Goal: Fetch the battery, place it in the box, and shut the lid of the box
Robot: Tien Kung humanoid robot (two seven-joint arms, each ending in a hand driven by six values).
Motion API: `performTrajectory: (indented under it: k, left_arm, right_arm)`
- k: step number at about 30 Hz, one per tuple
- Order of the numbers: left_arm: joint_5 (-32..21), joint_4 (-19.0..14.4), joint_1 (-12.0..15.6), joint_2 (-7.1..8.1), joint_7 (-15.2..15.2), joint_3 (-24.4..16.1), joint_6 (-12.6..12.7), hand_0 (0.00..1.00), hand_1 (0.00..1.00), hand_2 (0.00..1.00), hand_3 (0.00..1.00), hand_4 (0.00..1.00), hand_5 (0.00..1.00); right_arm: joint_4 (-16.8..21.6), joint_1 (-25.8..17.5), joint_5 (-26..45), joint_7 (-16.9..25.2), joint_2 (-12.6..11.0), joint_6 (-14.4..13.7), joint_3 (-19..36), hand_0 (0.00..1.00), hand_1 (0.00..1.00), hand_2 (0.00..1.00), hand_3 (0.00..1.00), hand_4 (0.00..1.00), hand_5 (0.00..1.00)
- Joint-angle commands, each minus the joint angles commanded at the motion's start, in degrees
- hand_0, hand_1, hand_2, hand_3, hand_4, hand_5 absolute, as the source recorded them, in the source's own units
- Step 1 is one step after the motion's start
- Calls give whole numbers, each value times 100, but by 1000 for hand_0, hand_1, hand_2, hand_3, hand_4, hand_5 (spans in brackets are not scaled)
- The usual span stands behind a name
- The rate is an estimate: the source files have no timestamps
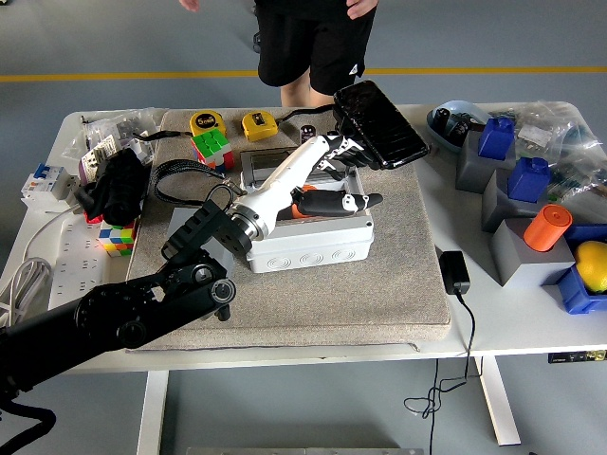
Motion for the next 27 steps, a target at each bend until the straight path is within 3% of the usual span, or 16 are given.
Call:
performTrajectory:
  k: [15,27]
  left_arm:
    - [12,279,252,215,28,158,-44,478,672,626,596,912,311]
    - [38,202,418,450,84,118,-32,421,640,618,595,913,315]
  right_arm:
    - [5,-14,-9,4,7,-1,26,605,630,592,560,903,459]
    - [7,-31,-20,0,-5,-1,57,605,629,592,559,903,459]
